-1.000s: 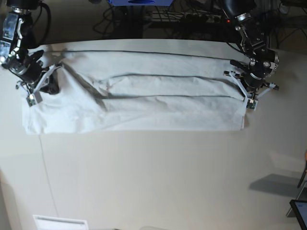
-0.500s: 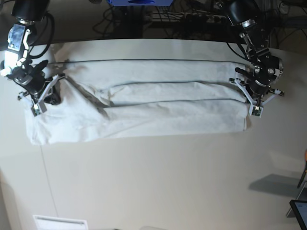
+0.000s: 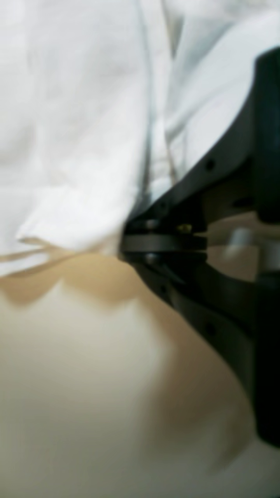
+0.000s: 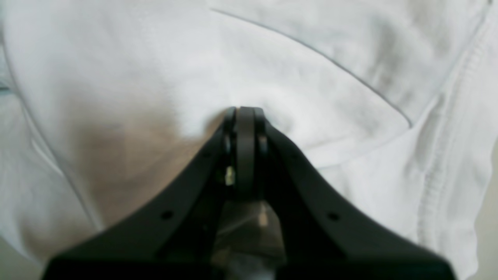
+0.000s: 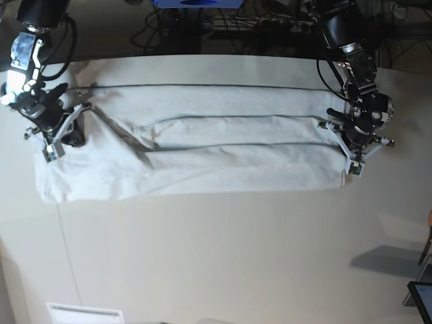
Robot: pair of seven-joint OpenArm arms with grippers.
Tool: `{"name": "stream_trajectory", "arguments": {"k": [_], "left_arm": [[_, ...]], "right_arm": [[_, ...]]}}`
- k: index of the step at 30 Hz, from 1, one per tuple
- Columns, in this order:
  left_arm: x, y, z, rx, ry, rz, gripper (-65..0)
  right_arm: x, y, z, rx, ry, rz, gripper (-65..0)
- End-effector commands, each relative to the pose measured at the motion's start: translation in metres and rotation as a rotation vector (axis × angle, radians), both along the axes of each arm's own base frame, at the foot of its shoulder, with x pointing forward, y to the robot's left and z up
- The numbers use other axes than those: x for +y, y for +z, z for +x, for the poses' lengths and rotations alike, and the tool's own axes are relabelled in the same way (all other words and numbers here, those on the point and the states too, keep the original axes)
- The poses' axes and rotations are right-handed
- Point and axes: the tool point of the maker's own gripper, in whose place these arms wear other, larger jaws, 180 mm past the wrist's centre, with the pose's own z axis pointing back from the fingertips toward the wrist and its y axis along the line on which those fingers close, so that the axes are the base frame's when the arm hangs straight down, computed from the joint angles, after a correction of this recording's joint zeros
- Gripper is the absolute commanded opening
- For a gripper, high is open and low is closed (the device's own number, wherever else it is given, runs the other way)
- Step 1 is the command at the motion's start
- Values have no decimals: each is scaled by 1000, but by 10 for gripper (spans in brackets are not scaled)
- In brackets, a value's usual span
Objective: Fold the T-shirt properly
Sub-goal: 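Fold the held edge over the strip and open the left gripper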
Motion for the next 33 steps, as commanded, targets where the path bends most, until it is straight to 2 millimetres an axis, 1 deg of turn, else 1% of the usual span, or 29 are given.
{"name": "stream_trajectory", "arguments": {"k": [1,3,6,7,9,12,15,16,18,19,22,24,25,26,27,28,30,33], "left_arm": [[1,2,4,7,-14,12,-650],[-6,4,13,-1,-34,8,-650],[-9,0,17,5,-34,-5,-650],[-9,5,24,-10,-33,-7,-650],[-10,7,31,-18,-33,-12,-650],[-9,11,34,-29,-33,-8,-650],[-5,25,35,-60,-29,15,-650],[0,31,34,-60,-22,33,-650],[21,44,24,-44,24,83,-650],[32,54,19,-52,54,108,-650],[62,94,6,-106,134,184,-650],[79,118,-8,-118,167,247,-650],[84,127,-13,-106,157,276,-637],[87,128,-19,-78,149,293,-615],[96,130,-29,-57,187,303,-586],[106,129,-40,-33,234,305,-539],[116,128,-55,-24,294,271,-445],[117,128,-61,-72,327,164,-297]], "right_arm": [[-20,-14,-15,97,-25,-93,-647],[-22,-14,-15,95,-44,-96,-647],[-23,-14,-15,94,-49,-97,-647],[-23,-13,-14,93,-51,-97,-647],[-23,-13,-14,93,-51,-97,-647],[-23,-13,-13,91,-51,-97,-647],[-23,-12,-11,87,-51,-97,-647],[-23,-12,-11,87,-51,-97,-647],[-23,-11,-11,87,-51,-98,-647],[-23,-11,-11,85,-50,-99,-647],[-21,-12,-13,88,-46,-96,-647],[-16,-13,-13,87,-46,-82,-647],[-15,-13,-13,88,-46,-80,-647],[-15,-13,-13,88,-46,-80,-647],[-14,-13,-13,88,-44,-80,-646],[-13,-14,-13,90,-41,-78,-646],[-12,-14,-13,90,-40,-78,-646],[-12,-14,-13,90,-38,-77,-644]]}}
